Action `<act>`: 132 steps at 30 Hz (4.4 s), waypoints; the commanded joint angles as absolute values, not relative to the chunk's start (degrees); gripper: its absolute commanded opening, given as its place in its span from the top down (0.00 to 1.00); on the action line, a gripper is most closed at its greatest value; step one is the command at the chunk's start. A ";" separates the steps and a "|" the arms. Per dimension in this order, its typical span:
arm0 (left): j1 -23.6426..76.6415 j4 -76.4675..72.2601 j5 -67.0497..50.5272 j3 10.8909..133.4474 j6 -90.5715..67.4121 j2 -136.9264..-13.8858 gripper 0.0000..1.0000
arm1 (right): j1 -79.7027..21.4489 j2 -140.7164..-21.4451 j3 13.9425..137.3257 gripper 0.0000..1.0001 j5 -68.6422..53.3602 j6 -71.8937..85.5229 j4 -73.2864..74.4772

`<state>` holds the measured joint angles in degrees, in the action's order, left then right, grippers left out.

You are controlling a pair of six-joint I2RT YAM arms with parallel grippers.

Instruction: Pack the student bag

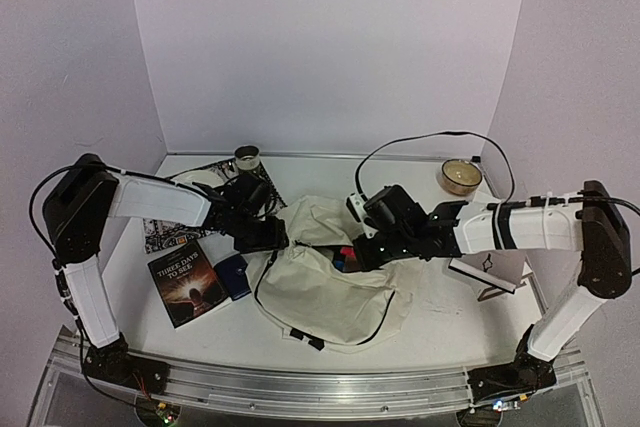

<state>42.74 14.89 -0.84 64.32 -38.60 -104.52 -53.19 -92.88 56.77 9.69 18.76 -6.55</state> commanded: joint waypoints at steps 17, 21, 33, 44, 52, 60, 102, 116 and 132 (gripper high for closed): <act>42.19 17.41 -11.08 70.19 -35.13 -110.43 0.81 | -52.96 -95.47 57.38 0.96 8.58 17.09 -5.04; 42.22 15.90 -12.16 69.05 -34.98 -107.63 1.00 | -52.95 -92.22 58.09 0.91 7.83 16.64 -3.75; 42.19 13.47 -14.39 66.55 -35.62 -101.31 1.00 | -52.95 -91.72 69.86 0.59 0.71 12.89 8.04; 42.16 13.45 -11.62 63.08 -37.18 -99.96 1.00 | -52.97 -107.29 86.24 0.58 -4.16 11.18 11.59; 42.19 13.58 -10.53 62.31 -37.30 -101.33 0.94 | -52.94 -113.39 85.62 0.71 -1.84 12.05 11.58; 42.19 13.79 -9.54 64.44 -36.35 -102.80 0.68 | -52.90 -114.00 77.21 0.74 -3.26 15.19 6.77; 42.40 15.90 -9.38 66.22 -36.76 -116.15 0.76 | -52.61 -113.73 89.84 0.67 -3.93 13.04 12.21; 42.96 15.84 -8.42 65.31 -37.18 -114.70 0.76 | -52.38 -128.43 105.25 0.78 3.32 11.26 19.65; 43.26 15.82 -7.58 64.75 -37.54 -114.83 0.76 | -50.96 -131.34 106.07 0.91 0.95 12.90 20.29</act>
